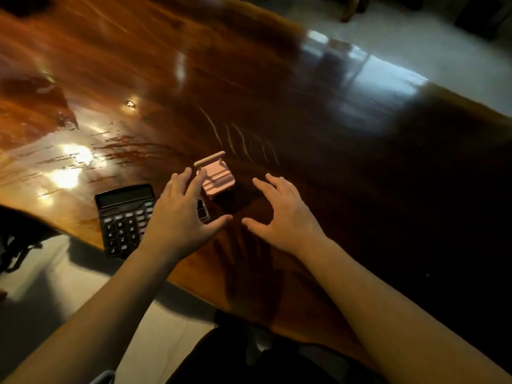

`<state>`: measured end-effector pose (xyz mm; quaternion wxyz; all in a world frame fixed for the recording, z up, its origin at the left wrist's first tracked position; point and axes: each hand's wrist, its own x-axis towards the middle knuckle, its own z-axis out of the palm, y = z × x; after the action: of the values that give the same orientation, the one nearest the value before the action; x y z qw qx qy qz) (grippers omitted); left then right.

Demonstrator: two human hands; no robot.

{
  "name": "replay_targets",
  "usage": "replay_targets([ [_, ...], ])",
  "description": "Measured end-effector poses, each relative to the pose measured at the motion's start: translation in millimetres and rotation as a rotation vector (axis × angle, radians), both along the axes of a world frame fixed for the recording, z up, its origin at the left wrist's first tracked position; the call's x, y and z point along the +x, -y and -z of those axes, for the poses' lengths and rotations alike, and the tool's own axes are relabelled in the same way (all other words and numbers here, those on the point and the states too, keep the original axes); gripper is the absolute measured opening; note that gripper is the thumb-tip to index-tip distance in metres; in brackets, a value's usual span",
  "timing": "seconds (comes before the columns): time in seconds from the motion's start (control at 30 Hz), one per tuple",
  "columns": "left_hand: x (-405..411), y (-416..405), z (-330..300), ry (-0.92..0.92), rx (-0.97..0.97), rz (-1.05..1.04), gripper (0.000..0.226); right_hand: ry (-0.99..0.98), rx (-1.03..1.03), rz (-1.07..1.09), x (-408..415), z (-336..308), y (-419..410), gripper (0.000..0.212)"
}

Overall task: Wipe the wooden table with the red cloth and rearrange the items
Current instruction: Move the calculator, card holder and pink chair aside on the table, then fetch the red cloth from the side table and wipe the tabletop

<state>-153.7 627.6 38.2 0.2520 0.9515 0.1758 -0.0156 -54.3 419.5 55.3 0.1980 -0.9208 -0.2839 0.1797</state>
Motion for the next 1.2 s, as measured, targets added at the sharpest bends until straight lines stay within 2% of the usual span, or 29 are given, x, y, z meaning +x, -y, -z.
replay_targets([
  [0.23, 23.9, 58.9, -33.8, 0.038, -0.078, 0.16, 0.112, 0.087, 0.044, 0.197, -21.6, -22.4, 79.6, 0.088],
  [0.6, 39.8, 214.3, -72.2, 0.059, -0.032, 0.497, 0.115, 0.237, 0.113, 0.492, -79.5, -63.0, 234.8, 0.085],
  [0.93, -24.5, 412.5, -112.9, 0.126, -0.067, 0.86, 0.107, 0.362, 0.139, 0.744, -213.9, -96.0, 411.8, 0.082],
  [1.2, -104.2, 578.4, -131.7, 0.147, -0.163, 1.212, 0.102, 0.414, 0.074, 1.055, -358.8, -113.6, 535.7, 0.079],
])
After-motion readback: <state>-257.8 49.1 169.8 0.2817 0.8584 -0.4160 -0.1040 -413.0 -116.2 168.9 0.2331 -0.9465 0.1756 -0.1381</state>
